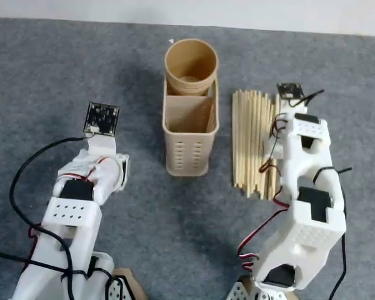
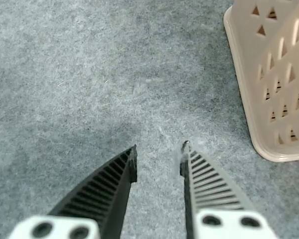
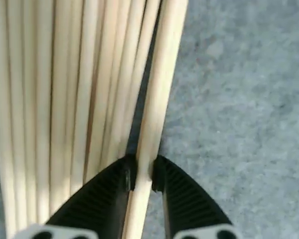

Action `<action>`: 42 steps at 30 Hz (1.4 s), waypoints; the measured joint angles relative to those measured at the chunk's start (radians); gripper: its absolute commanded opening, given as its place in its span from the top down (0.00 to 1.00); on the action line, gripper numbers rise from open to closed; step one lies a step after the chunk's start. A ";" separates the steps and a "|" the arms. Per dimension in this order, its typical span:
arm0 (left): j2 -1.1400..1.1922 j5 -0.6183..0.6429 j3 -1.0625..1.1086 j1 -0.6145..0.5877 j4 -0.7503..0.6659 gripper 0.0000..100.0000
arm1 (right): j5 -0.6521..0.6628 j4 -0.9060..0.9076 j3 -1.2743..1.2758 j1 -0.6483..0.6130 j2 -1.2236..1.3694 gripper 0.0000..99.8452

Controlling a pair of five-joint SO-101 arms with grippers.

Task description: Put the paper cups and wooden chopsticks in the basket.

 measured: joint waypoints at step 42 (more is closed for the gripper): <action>0.000 0.000 0.012 0.000 0.000 0.83 | -0.466 -0.199 -0.218 -0.473 -0.674 0.97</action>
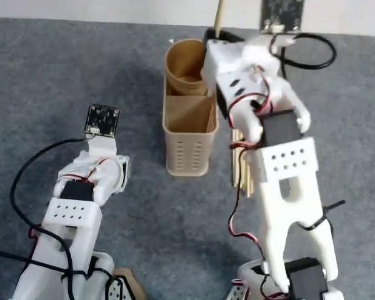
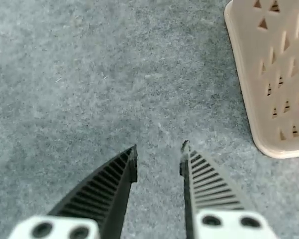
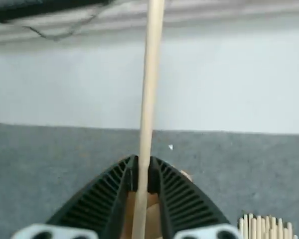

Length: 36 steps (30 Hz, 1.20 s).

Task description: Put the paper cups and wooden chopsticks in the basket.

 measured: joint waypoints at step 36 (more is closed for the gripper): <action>0.000 0.000 0.025 0.000 -0.058 0.83 | 0.269 0.086 0.422 0.212 -0.525 0.83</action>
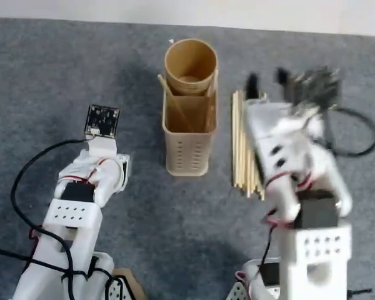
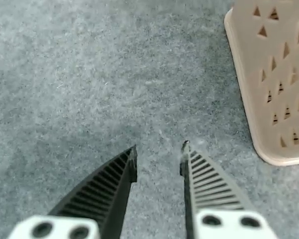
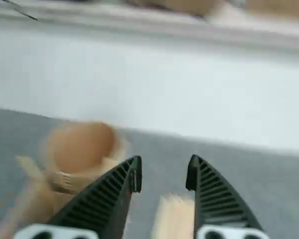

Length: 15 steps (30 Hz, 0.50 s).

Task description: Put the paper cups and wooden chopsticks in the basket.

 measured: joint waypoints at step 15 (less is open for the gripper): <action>0.000 0.000 0.000 0.000 0.000 0.83 | 0.003 0.186 -0.129 0.135 0.936 0.84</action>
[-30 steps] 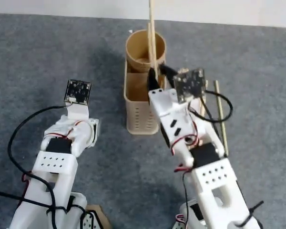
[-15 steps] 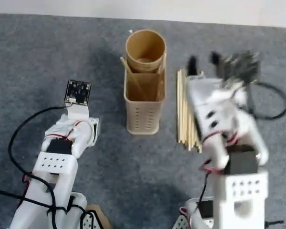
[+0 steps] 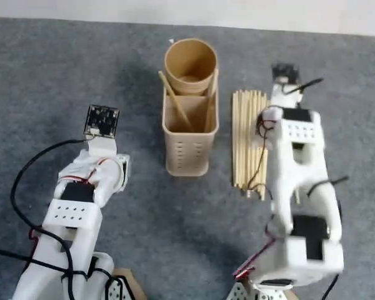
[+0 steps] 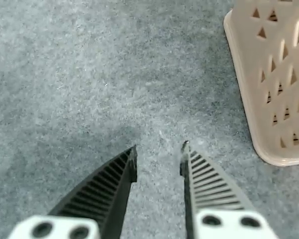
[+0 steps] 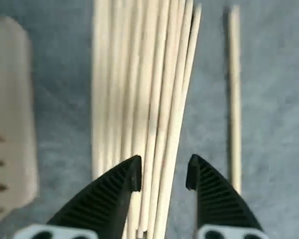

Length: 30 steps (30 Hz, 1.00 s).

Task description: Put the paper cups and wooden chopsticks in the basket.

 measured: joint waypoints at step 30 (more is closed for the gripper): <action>0.000 0.000 0.000 0.000 0.000 0.83 | 0.000 -0.152 -0.040 0.046 0.218 0.82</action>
